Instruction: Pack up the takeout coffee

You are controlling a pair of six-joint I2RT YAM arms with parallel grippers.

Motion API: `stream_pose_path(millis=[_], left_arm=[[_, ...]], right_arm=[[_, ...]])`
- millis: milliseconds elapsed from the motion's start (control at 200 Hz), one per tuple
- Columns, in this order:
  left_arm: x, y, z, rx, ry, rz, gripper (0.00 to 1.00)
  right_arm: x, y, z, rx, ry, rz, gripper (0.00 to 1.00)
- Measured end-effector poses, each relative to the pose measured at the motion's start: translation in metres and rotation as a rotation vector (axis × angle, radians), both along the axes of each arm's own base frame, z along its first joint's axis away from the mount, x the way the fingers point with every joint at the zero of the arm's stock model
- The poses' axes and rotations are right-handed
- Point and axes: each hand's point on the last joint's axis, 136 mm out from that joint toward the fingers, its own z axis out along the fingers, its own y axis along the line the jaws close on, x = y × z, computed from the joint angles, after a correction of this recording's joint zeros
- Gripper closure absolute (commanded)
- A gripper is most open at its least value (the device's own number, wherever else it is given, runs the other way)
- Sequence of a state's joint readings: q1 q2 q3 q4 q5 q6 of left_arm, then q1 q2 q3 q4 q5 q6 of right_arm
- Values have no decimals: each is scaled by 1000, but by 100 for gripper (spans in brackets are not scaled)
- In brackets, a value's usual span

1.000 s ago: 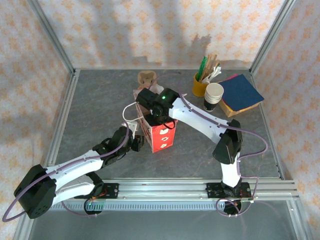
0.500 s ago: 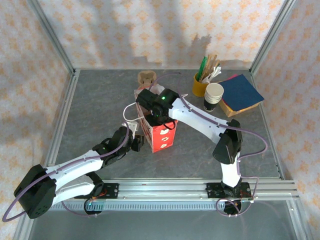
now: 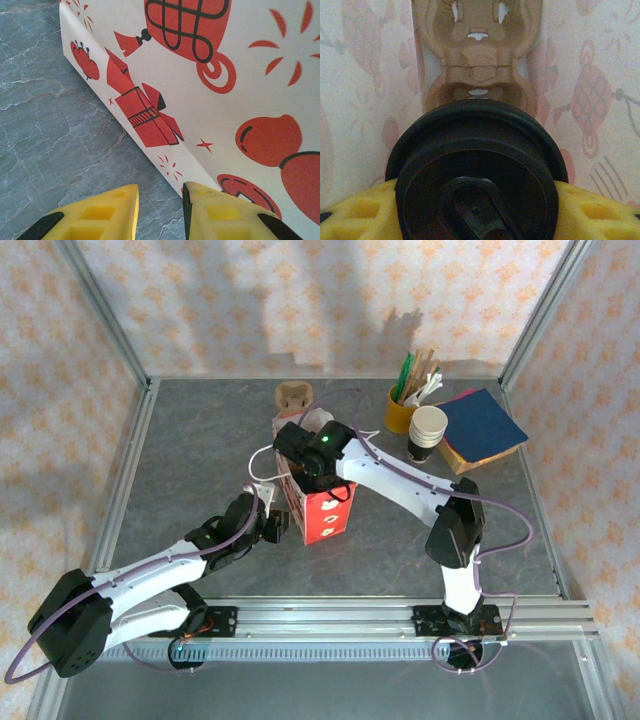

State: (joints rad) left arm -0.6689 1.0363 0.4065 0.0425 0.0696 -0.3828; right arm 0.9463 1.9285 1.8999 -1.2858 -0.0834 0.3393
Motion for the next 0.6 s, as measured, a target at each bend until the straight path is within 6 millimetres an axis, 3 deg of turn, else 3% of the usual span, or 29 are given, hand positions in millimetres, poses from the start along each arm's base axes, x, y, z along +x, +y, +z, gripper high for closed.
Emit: stream_pose_path(millis=[601], left_arm=[[0,0,0,0,0,0,68]], right_arm=[[1,2,-2,11,1,1,49]])
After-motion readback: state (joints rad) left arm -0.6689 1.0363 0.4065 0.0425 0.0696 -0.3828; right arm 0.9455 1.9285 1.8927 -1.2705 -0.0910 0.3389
